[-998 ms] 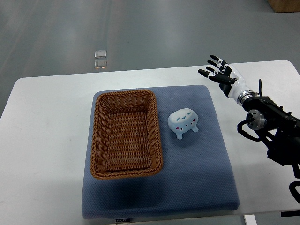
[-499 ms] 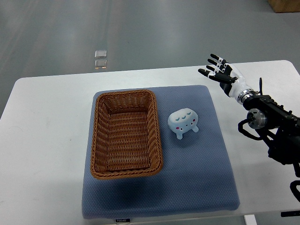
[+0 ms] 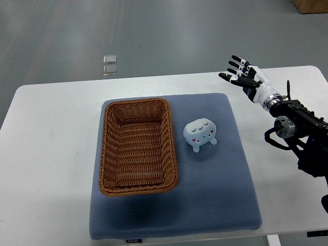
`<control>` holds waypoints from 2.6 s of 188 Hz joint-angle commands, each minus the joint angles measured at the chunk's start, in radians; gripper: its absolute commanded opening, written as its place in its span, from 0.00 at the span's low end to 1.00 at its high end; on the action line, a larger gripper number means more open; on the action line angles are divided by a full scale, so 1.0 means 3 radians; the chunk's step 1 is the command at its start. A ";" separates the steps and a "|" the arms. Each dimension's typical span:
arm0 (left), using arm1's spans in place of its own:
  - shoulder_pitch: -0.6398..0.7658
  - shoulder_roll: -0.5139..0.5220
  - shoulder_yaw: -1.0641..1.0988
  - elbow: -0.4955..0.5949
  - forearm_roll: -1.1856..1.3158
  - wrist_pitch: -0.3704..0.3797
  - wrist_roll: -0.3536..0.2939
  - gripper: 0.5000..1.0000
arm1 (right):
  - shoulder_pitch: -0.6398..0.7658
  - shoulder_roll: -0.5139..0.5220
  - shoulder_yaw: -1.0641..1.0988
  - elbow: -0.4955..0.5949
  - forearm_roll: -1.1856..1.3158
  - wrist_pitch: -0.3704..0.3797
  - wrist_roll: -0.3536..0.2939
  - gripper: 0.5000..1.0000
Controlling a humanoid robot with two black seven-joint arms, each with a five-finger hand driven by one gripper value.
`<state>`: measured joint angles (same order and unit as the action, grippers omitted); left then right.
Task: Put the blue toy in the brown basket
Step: 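Reach the right hand over the pale blue toy, then close the right hand fingers around the pale blue toy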
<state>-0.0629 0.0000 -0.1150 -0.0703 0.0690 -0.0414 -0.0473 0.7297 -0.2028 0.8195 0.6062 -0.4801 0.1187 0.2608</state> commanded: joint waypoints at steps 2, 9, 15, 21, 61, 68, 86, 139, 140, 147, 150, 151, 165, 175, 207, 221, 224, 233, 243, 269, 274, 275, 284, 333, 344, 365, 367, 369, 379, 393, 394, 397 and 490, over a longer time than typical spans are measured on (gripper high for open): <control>0.0000 0.0000 0.0000 -0.0001 0.0000 0.0000 -0.0001 1.00 | 0.0002 -0.0030 -0.0017 0.0014 -0.0092 0.0003 0.0000 0.83; 0.0000 0.0000 0.0000 -0.0001 0.0000 0.0000 -0.0001 1.00 | 0.0007 -0.0030 -0.0017 0.0014 -0.0123 0.0008 0.0000 0.83; 0.0000 0.0000 0.0000 -0.0001 0.0000 0.0000 -0.0001 1.00 | 0.0007 -0.0035 -0.0017 0.0020 -0.0154 0.0008 0.0000 0.83; 0.0000 0.0000 0.0000 -0.0001 0.0000 0.0000 -0.0001 1.00 | 0.0007 -0.0035 -0.0017 0.0025 -0.0179 0.0008 0.0000 0.83; 0.0005 0.0000 0.0000 -0.0001 0.0000 0.0000 -0.0001 1.00 | 0.0124 -0.0152 -0.0098 0.0065 -0.0476 0.0172 0.0077 0.83; 0.0005 0.0000 0.0000 -0.0001 0.0000 0.0000 -0.0001 1.00 | 0.0160 -0.0183 -0.0139 0.0091 -0.0501 0.0187 0.0092 0.83; 0.0010 0.0000 0.0000 0.0004 0.0000 0.0000 -0.0001 1.00 | 0.0242 -0.0367 -0.0323 0.0224 -0.0547 0.0254 0.0112 0.83; 0.0010 0.0000 0.0000 0.0004 0.0000 0.0000 -0.0001 1.00 | 0.0717 -0.0904 -0.1157 0.0812 -0.1033 0.0504 0.0327 0.83; 0.0010 0.0000 0.0000 0.0004 0.0000 0.0000 -0.0001 1.00 | 0.0718 -0.0904 -0.1157 0.0812 -0.1033 0.0504 0.0327 0.83; 0.0015 0.0000 0.0000 0.0004 0.0000 0.0000 -0.0001 1.00 | 0.0779 -0.0965 -0.1279 0.0914 -0.1201 0.0550 0.0383 0.83; 0.0015 0.0000 0.0000 0.0004 0.0000 0.0000 -0.0001 1.00 | 0.0794 -0.0986 -0.1310 0.0935 -0.1248 0.0560 0.0394 0.83; 0.0010 0.0000 0.0000 0.0004 0.0000 0.0000 -0.0001 1.00 | 0.0804 -0.1001 -0.1336 0.0960 -0.1293 0.0566 0.0409 0.83; 0.0015 0.0000 0.0000 0.0004 0.0000 0.0000 -0.0001 1.00 | 0.0871 -0.1083 -0.1525 0.1114 -0.1591 0.0586 0.0491 0.83; 0.0015 0.0000 0.0000 0.0004 0.0000 0.0000 -0.0001 1.00 | 0.0917 -0.1149 -0.1678 0.1247 -0.1836 0.0586 0.0557 0.83; 0.0015 0.0000 0.0000 0.0004 0.0000 0.0000 -0.0001 1.00 | 0.1055 -0.1252 -0.2103 0.1559 -0.2291 0.0586 0.0654 0.83; 0.0015 0.0000 0.0000 0.0004 0.0000 0.0000 -0.0001 1.00 | 0.1111 -0.1252 -0.2215 0.1620 -0.2317 0.0586 0.0654 0.83; 0.0015 0.0000 0.0000 0.0004 0.0000 0.0000 -0.0001 1.00 | 0.1116 -0.1252 -0.2226 0.1620 -0.2317 0.0586 0.0654 0.83; 0.0015 0.0000 0.0000 0.0004 0.0000 0.0000 -0.0001 1.00 | 0.1142 -0.1231 -0.2277 0.1625 -0.2347 0.0581 0.0654 0.83; 0.0015 0.0000 0.0000 0.0004 0.0000 0.0000 -0.0001 1.00 | 0.1157 -0.1206 -0.2323 0.1620 -0.2408 0.0555 0.0644 0.83; 0.0015 0.0000 0.0000 0.0004 0.0000 0.0000 -0.0001 1.00 | 0.1162 -0.1098 -0.2430 0.1589 -0.2506 0.0417 0.0619 0.83; 0.0015 0.0000 0.0000 0.0004 0.0000 0.0000 -0.0001 1.00 | 0.1167 -0.1083 -0.2461 0.1579 -0.2516 0.0387 0.0619 0.83; 0.0015 0.0000 0.0000 0.0004 0.0000 0.0000 -0.0001 1.00 | 0.1167 -0.1083 -0.2461 0.1579 -0.2516 0.0387 0.0619 0.83; 0.0015 0.0000 0.0000 0.0004 0.0000 0.0000 -0.0001 1.00 | 0.1173 -0.1073 -0.2507 0.1559 -0.2521 0.0351 0.0614 0.83; 0.0015 0.0000 0.0000 0.0004 0.0000 0.0000 -0.0001 1.00 | 0.1162 -0.0899 -0.2696 0.1359 -0.2639 0.0187 0.0557 0.82; 0.0020 0.0000 0.0000 0.0004 0.0000 0.0000 -0.0001 1.00 | 0.1157 -0.0873 -0.2701 0.1339 -0.2659 0.0172 0.0527 0.82; 0.0020 0.0000 0.0000 0.0004 0.0000 0.0000 -0.0001 1.00 | 0.1147 -0.0868 -0.2706 0.1313 -0.2659 0.0167 0.0506 0.81; 0.0020 0.0000 0.0000 0.0004 0.0000 0.0000 -0.0001 1.00 | 0.1147 -0.0863 -0.2706 0.1308 -0.2659 0.0167 0.0506 0.81; 0.0020 0.0000 0.0000 0.0004 0.0000 0.0000 -0.0001 1.00 | 0.1147 -0.0858 -0.2706 0.1308 -0.2659 0.0167 0.0501 0.81; 0.0026 0.0000 0.0000 0.0004 0.0000 0.0000 -0.0001 1.00 | 0.1157 -0.0838 -0.2747 0.1288 -0.2664 0.0162 0.0496 0.79; 0.0020 0.0000 0.0000 0.0004 0.0000 0.0000 -0.0001 1.00 | 0.1162 -0.0822 -0.2819 0.1252 -0.2675 0.0156 0.0481 0.77; 0.0020 0.0000 0.0000 0.0004 0.0000 0.0000 -0.0001 1.00 | 0.1162 -0.0817 -0.2829 0.1247 -0.2685 0.0151 0.0481 0.75; 0.0026 0.0000 0.0000 0.0004 0.0000 0.0000 -0.0001 1.00 | 0.1162 -0.0812 -0.2839 0.1242 -0.2690 0.0146 0.0481 0.74; 0.0020 0.0000 0.0000 0.0004 0.0000 0.0000 -0.0001 1.00 | 0.1167 -0.0802 -0.2875 0.1155 -0.2756 0.0008 0.0383 0.00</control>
<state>-0.0567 0.0000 -0.1150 -0.0690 0.0690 -0.0414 -0.0475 1.0771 -0.4446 -0.0541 0.9496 -1.3101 0.1353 0.3766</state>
